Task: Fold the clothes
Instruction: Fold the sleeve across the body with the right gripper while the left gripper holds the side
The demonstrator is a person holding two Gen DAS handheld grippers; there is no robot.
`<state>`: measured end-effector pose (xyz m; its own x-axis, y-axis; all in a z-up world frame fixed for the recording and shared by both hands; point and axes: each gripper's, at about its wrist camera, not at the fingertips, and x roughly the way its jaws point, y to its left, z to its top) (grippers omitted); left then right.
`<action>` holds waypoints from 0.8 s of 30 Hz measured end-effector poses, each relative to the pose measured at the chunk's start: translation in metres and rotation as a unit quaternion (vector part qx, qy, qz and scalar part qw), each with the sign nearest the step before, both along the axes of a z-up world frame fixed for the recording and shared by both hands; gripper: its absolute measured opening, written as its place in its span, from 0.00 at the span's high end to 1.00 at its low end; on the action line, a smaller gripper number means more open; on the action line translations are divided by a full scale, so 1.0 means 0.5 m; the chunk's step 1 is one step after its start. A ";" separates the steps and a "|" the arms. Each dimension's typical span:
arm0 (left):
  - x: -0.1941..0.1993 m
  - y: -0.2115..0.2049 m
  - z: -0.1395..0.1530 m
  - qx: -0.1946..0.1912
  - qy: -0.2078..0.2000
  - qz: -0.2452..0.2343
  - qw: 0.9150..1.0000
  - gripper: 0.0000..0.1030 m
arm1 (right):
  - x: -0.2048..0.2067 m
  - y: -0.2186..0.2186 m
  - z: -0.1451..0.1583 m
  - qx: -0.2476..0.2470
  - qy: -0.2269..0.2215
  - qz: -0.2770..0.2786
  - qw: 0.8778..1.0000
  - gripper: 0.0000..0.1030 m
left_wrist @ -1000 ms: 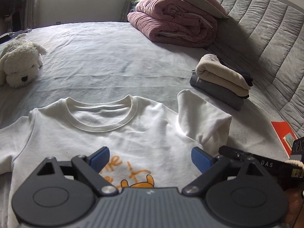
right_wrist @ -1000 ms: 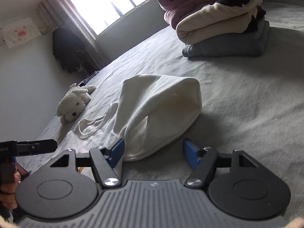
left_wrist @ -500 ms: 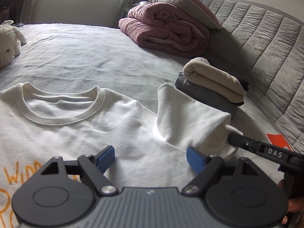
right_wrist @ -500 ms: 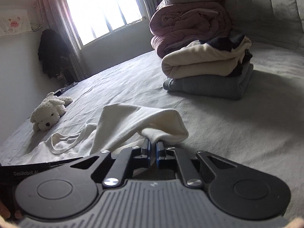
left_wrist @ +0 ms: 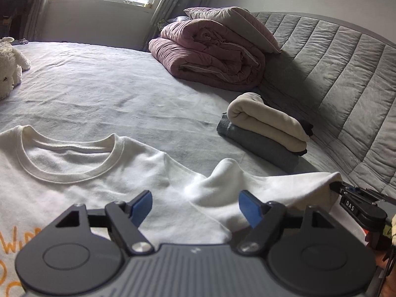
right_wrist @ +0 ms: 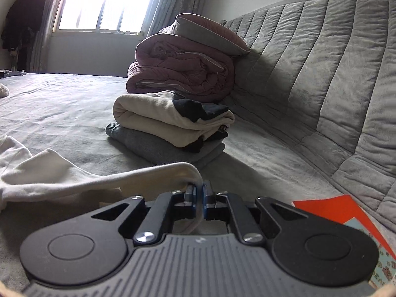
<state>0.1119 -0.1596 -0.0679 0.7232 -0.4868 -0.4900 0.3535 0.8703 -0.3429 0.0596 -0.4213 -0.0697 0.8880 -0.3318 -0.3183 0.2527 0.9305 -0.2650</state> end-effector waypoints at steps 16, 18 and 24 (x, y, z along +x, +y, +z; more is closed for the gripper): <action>0.031 -0.003 0.004 -0.102 0.073 -0.031 0.992 0.45 | -0.038 0.125 0.016 -0.059 -0.046 0.136 0.988 0.94; 0.033 -0.001 0.004 -0.113 0.080 -0.033 0.990 0.43 | -0.043 0.154 0.004 -0.070 -0.020 0.188 0.980 0.94; 0.039 -0.018 -0.016 -0.105 0.107 -0.047 0.988 0.47 | -0.043 0.221 -0.048 -0.082 0.081 0.287 0.951 0.93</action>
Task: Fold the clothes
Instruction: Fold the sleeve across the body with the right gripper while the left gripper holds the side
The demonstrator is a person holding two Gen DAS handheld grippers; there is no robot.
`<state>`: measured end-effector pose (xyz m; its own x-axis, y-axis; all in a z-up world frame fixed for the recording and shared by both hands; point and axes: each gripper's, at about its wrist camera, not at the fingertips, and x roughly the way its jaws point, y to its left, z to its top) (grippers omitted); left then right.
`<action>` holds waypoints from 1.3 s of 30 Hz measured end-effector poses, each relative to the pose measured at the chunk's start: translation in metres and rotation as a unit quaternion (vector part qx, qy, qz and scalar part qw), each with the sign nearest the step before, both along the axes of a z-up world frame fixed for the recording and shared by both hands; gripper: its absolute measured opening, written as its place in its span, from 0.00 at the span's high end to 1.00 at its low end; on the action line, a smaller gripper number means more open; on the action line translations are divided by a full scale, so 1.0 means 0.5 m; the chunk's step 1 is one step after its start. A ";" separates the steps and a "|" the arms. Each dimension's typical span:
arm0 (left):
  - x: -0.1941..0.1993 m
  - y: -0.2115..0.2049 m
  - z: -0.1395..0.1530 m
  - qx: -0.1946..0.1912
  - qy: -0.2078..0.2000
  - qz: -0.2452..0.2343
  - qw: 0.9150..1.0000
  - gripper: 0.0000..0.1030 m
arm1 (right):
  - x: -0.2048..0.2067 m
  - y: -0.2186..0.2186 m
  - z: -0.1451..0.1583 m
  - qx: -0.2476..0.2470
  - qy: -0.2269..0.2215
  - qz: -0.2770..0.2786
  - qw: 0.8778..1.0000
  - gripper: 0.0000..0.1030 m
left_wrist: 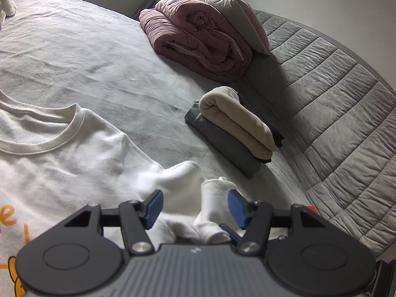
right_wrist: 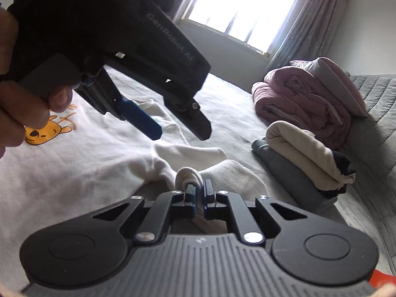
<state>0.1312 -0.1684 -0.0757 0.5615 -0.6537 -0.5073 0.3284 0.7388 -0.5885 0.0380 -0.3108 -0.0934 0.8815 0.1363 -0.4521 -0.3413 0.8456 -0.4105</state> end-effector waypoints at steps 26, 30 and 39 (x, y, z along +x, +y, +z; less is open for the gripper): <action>0.000 -0.047 -0.038 0.098 -0.019 -0.002 0.995 0.63 | 0.048 -0.268 0.065 0.394 0.109 -0.116 0.905 0.32; -0.004 -0.056 -0.036 0.108 -0.027 -0.005 0.994 0.63 | 0.087 -0.258 0.031 0.385 0.122 -0.146 0.903 0.32; -0.012 -0.063 -0.030 0.128 -0.046 -0.017 0.991 0.58 | 0.098 -0.225 0.000 0.374 0.123 -0.150 0.907 0.89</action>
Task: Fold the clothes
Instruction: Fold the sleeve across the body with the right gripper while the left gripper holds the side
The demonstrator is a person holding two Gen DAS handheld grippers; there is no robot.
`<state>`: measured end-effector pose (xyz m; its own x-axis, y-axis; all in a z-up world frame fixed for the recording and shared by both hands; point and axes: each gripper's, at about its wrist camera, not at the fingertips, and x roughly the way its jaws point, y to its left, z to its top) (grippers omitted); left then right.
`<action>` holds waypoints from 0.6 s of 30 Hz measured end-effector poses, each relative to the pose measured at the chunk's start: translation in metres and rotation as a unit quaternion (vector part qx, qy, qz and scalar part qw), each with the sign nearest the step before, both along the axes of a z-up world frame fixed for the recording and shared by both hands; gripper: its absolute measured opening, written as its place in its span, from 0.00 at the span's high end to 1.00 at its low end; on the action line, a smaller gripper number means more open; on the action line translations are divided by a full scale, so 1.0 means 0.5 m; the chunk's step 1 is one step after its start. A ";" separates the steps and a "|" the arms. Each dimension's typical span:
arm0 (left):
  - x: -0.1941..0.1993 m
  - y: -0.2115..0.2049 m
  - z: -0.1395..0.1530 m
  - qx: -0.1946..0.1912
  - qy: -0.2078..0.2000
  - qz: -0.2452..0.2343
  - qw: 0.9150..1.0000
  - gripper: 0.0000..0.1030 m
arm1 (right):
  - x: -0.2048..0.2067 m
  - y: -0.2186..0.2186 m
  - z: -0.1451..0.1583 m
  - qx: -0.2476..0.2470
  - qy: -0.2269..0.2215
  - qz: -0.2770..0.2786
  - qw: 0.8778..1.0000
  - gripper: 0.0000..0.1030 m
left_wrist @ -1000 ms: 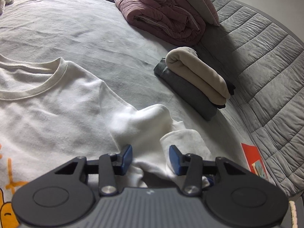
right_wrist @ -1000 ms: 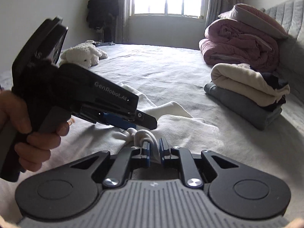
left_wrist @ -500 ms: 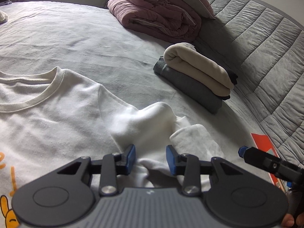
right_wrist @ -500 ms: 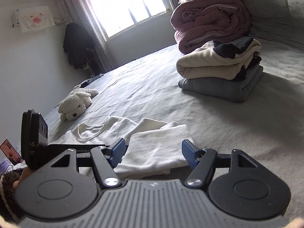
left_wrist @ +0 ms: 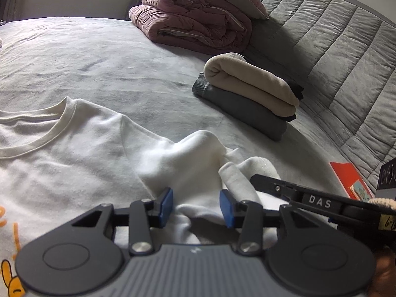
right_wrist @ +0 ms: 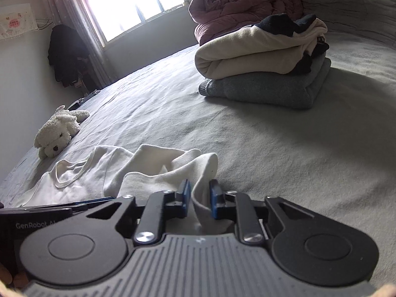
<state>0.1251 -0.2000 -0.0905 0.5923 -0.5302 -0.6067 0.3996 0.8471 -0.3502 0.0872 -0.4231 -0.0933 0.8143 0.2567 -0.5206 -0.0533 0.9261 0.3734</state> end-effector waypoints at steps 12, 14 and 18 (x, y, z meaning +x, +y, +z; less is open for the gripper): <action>0.073 0.081 0.047 -0.006 0.003 0.061 0.998 0.55 | -0.107 -0.083 0.075 -0.136 -0.083 -0.149 0.976 0.93; 0.080 0.080 0.039 -0.020 0.015 0.068 0.997 0.56 | -0.113 -0.102 0.073 -0.159 -0.082 -0.170 0.969 0.93; 0.067 0.042 0.022 -0.018 0.004 0.057 0.998 0.65 | -0.118 -0.139 0.067 -0.198 -0.069 -0.207 0.956 0.93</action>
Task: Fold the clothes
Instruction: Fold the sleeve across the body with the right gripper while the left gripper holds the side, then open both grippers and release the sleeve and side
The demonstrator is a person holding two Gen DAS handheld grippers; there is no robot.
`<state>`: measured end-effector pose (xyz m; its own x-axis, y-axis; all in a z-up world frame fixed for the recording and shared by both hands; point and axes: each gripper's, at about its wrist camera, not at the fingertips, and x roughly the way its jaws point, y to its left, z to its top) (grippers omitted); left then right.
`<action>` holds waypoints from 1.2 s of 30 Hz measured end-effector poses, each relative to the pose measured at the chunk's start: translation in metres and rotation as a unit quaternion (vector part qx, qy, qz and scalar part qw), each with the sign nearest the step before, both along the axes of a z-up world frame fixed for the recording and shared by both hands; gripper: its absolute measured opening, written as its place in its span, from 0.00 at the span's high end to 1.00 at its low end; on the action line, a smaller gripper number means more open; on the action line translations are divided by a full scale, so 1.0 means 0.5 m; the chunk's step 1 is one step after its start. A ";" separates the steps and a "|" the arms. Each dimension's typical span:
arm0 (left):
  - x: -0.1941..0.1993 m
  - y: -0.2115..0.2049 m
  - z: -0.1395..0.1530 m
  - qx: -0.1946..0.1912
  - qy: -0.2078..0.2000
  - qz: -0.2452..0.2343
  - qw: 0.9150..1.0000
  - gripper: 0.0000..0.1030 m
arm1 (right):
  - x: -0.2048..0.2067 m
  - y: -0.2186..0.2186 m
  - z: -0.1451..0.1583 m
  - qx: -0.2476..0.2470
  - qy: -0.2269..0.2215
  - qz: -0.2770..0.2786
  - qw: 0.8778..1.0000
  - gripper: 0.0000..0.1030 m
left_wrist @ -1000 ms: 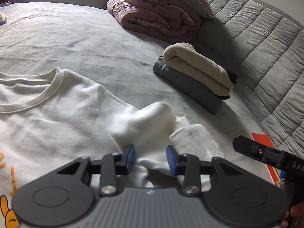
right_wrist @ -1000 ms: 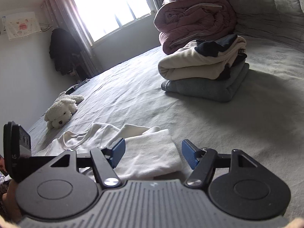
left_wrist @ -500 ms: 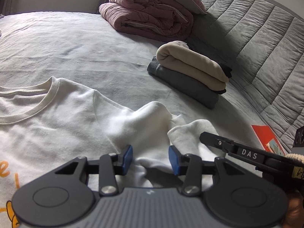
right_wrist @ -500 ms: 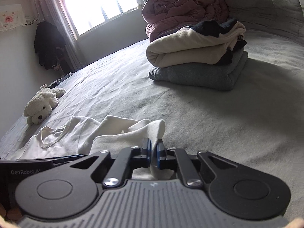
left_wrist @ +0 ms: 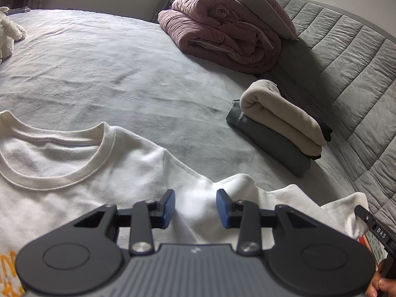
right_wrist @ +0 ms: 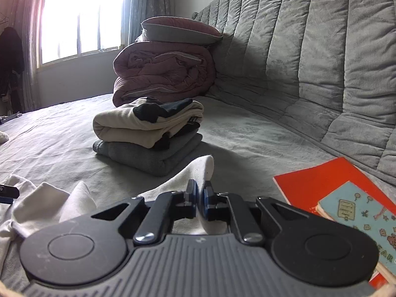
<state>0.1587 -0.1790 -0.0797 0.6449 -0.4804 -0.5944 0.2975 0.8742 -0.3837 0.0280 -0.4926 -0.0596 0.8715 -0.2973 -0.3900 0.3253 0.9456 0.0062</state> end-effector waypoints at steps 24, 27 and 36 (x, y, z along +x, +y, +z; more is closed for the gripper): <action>0.018 -0.093 -0.043 0.060 -0.061 -0.005 0.996 0.67 | -0.077 0.000 -0.008 -0.092 0.148 -0.058 0.983 0.95; 0.016 -0.102 -0.044 0.073 -0.068 -0.011 0.995 0.63 | -0.068 0.001 -0.053 -0.102 0.192 -0.054 0.975 0.95; -0.010 -0.102 -0.032 0.105 -0.081 -0.029 0.991 0.54 | -0.073 0.011 -0.072 -0.135 0.196 -0.051 0.970 0.95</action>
<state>0.1538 -0.2301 -0.0960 0.7146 -0.3961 -0.5766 0.3928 0.9092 -0.1377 -0.0086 -0.4870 -0.0956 0.6328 -0.5112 -0.5815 0.3437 0.8585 -0.3806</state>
